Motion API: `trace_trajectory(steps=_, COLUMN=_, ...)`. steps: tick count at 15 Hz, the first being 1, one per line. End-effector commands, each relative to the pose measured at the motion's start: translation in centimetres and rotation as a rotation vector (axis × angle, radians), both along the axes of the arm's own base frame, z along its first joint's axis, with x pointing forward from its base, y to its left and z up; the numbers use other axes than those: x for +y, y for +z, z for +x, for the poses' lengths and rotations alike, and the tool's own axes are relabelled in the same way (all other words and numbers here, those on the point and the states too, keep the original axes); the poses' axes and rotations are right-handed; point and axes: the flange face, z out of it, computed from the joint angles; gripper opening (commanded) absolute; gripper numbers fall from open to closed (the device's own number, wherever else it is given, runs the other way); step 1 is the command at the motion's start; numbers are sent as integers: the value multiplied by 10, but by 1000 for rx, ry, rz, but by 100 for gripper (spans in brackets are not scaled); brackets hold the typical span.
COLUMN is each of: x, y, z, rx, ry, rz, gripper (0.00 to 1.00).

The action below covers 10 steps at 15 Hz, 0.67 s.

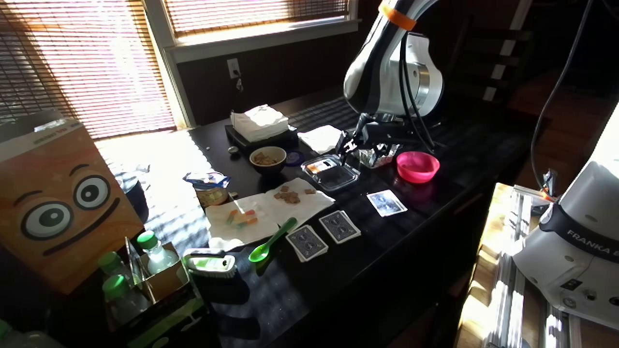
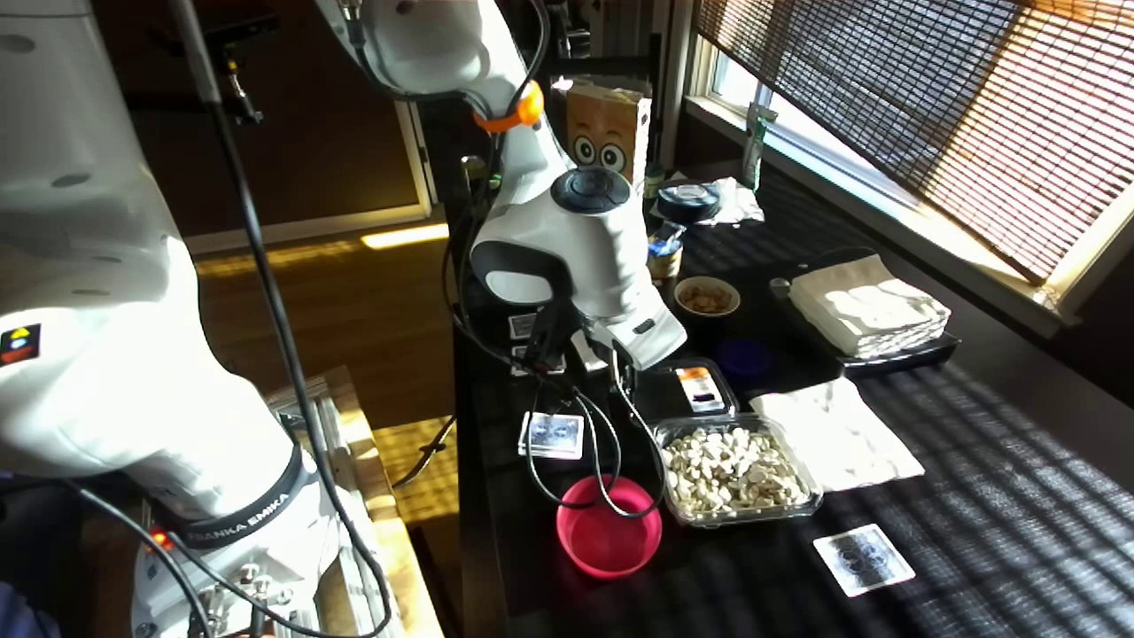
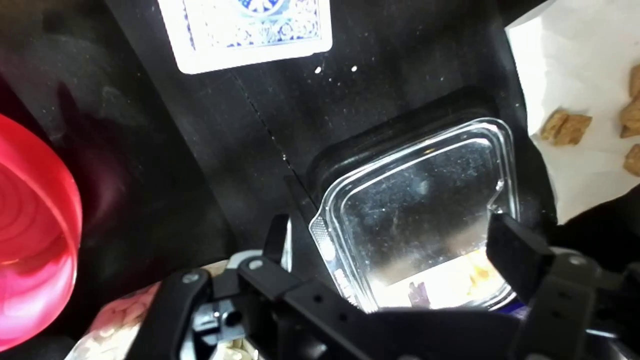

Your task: Put the transparent lid on the transparent bowl

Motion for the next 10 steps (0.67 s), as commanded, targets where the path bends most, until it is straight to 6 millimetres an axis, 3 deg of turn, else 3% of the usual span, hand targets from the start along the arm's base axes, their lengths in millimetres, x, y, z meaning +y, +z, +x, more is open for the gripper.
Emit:
trace_trajectory(steps=1, x=0, y=-18, z=10, rx=13, ry=0, rz=-10, gripper=100)
trace_trajectory(steps=10, x=-6, y=-33, z=31, rx=6, ry=-11, rz=5, gripper=100)
